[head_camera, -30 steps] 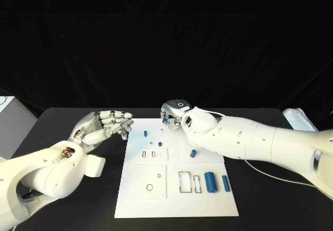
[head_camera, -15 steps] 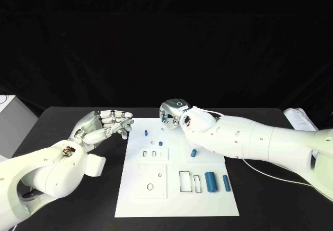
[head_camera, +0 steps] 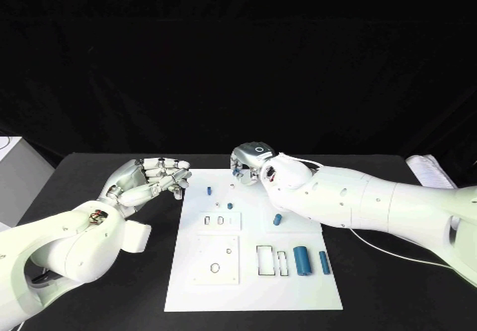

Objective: Assemble the parts on the task board

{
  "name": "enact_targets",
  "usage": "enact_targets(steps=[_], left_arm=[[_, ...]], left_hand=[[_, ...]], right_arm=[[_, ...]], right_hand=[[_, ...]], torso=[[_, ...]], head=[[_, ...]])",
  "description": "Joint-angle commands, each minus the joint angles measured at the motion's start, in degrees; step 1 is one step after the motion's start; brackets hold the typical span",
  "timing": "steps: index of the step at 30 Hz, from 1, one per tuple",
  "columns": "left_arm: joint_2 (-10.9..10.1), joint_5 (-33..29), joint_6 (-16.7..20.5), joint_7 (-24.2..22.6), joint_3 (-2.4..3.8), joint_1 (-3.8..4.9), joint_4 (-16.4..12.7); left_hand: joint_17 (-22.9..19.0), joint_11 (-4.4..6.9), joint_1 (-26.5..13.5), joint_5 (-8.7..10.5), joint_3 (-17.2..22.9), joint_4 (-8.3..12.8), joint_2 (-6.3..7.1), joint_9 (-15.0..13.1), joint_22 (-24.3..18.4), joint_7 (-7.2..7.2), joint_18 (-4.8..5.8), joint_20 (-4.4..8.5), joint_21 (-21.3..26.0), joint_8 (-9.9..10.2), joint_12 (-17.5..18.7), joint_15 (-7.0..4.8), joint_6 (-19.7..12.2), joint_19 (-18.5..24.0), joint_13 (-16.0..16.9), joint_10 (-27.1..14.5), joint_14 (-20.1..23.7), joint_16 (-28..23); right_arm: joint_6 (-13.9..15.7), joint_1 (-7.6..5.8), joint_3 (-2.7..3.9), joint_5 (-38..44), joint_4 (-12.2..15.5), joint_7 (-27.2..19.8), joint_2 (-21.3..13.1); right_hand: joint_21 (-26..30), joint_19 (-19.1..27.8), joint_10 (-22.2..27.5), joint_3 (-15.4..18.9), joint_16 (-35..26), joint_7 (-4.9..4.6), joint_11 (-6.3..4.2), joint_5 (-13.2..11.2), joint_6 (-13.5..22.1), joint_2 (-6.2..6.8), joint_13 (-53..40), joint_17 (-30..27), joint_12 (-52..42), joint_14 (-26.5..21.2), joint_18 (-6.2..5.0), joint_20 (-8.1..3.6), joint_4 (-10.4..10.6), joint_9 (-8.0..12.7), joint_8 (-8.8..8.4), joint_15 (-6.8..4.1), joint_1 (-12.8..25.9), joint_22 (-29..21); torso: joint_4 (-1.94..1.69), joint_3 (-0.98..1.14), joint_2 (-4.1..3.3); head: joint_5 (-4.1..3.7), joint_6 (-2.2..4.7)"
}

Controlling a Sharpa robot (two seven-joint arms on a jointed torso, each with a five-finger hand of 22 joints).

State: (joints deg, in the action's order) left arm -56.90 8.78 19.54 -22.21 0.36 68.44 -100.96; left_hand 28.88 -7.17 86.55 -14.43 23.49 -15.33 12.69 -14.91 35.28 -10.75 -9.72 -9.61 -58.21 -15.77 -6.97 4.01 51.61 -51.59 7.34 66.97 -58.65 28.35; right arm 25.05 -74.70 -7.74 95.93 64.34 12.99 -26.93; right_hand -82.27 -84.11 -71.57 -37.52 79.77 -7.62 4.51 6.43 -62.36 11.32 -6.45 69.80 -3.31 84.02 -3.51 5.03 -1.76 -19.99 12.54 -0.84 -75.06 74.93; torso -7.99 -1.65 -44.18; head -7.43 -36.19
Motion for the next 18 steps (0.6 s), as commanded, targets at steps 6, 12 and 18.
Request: enact_targets(steps=[6,12,18], left_arm=[[0.0,0.2,-0.8,-0.3,0.05,0.16,0.1],[0.0,0.2,-0.8,-0.2,0.05,0.17,0.2],[0.0,0.2,-0.8,-0.2,0.05,0.17,0.2]], left_hand=[[0.1,0.04,-0.1,0.28,0.3,0.1,0.25,-0.2,0.2,0.05,-0.81,-0.03,-0.5,-0.2,-0.3,0.03,-0.3,0.3,0.1,-0.5,-0.4,-0.4],[0.1,0.04,-0.1,0.28,0.3,0.1,0.25,-0.2,0.2,0.05,-0.81,-0.03,-0.5,-0.2,-0.3,0.03,-0.3,0.3,0.1,-0.5,-0.4,-0.4],[0.2,0.05,-0.1,0.28,0.4,0.1,0.23,-0.2,0.3,0.06,-0.81,-0.02,-0.6,-0.2,-0.4,0.02,-0.3,0.4,0.1,-0.5,-0.4,-0.5]], right_arm=[[-0.7,0.58,-0.36,0.8,0.4,0.6,-0.5],[-0.2,0.62,-0.36,0.8,0.7,0.4,-0.6],[-0.2,0.64,-0.36,0.8,0.9,0.2,-0.6]], right_hand=[[0.3,-1.3,-0.4,-0.4,0.0,0.06,-0.69,0.2,0.2,0.09,-0.1,-0.1,-0.3,2.1,0.97,-0.08,-0.1,-0.1,0.04,0.04,0.3,3.4],[0.3,-1.3,-0.4,-0.3,0.0,0.06,-0.67,0.2,0.2,0.38,-0.1,-0.1,-0.3,2.1,0.98,-0.07,-0.1,-0.2,0.05,0.04,0.6,3.5],[0.3,-1.3,-0.4,-0.3,0.0,0.06,-0.66,0.1,0.3,0.47,-0.1,-0.2,-0.3,2.1,0.97,-0.06,0.0,-0.2,0.04,0.05,0.7,3.4]], torso=[[-0.10,0.02,-0.08],[-0.08,-0.02,-0.09],[-0.13,-0.08,-0.08]], head=[[-0.05,0.00],[-0.05,-0.03],[-0.09,-0.06]])
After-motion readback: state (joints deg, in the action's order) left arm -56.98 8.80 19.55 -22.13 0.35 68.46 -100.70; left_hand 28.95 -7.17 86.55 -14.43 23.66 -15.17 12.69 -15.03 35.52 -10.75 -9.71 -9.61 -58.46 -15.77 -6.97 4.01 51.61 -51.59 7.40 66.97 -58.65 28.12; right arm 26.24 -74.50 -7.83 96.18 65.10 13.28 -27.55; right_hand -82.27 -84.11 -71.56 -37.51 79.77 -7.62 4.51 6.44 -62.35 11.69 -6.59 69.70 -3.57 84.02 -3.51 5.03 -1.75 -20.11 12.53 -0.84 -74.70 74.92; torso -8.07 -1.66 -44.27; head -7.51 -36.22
